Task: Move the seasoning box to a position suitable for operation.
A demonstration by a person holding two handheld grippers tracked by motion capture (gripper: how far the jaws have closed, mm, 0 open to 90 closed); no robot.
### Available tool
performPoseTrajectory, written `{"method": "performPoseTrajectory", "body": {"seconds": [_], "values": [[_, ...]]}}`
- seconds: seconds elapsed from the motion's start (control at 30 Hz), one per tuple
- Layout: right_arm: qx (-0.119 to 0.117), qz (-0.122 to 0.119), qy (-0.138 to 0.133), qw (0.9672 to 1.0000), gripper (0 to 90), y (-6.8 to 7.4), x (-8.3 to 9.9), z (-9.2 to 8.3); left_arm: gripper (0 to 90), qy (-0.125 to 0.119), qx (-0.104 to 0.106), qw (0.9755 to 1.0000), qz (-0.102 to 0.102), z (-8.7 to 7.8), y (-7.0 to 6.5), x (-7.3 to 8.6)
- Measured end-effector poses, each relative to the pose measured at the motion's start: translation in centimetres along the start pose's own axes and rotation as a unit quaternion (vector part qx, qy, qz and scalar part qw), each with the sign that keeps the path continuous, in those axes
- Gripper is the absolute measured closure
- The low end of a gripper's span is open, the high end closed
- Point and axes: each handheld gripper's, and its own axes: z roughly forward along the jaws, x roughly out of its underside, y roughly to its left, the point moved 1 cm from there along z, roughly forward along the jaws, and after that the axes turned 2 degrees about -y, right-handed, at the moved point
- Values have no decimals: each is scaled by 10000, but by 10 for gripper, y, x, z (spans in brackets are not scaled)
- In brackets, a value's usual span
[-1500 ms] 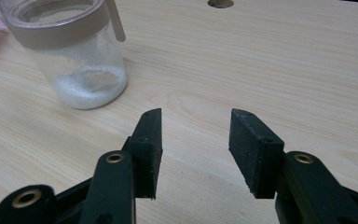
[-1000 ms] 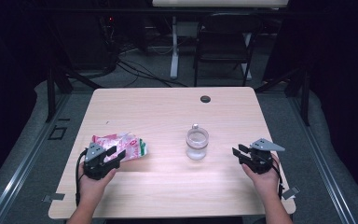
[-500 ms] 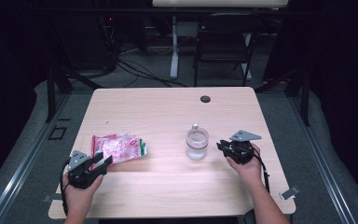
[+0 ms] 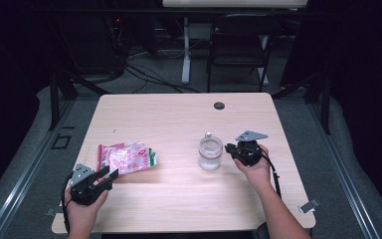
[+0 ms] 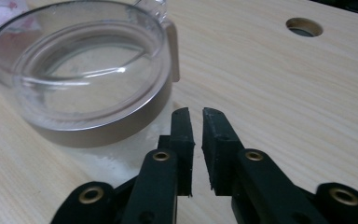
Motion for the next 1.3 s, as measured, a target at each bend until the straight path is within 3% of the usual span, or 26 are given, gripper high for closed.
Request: {"method": "performPoseTrajectory", "body": {"seconds": [0.17,0.23,0.37,0.47,0.53,0.7,0.77,0.87,1.0,1.17,1.23,1.3], "values": [[25,-222,55,9997,864,10,1,0,724,195,38,9997,139,3,-5,-1],[39,-228,46,9997,873,11,1,0,776,194,12,9996,203,3,-8,-2],[-150,-150,-38,9998,894,12,4,-3,843,222,46,9992,316,4,-13,-4],[-295,-221,-9,9993,885,17,6,-3,855,248,109,9990,360,6,-15,-4],[-394,-447,54,9982,884,27,6,-3,859,282,127,9986,425,7,-17,-4],[-556,-533,8,9970,881,39,3,-1,878,254,176,9986,436,8,-18,-5],[-766,-620,-14,9951,878,45,2,2,883,260,179,9986,435,8,-19,-5],[-752,-831,7,9937,876,48,1,1,900,267,150,9986,436,8,-19,-5],[-621,-612,-97,9961,879,38,-3,-5,900,294,263,9986,359,12,-27,-11],[-412,-348,-70,9985,891,24,-8,-5,900,478,520,9946,764,34,-57,-23],[-328,-286,11,9991,895,20,-7,-2,900,550,625,9932,813,45,-68,-27],[-321,-255,74,9991,897,16,-8,1,900,580,765,9927,727,58,-78,-33]]}}
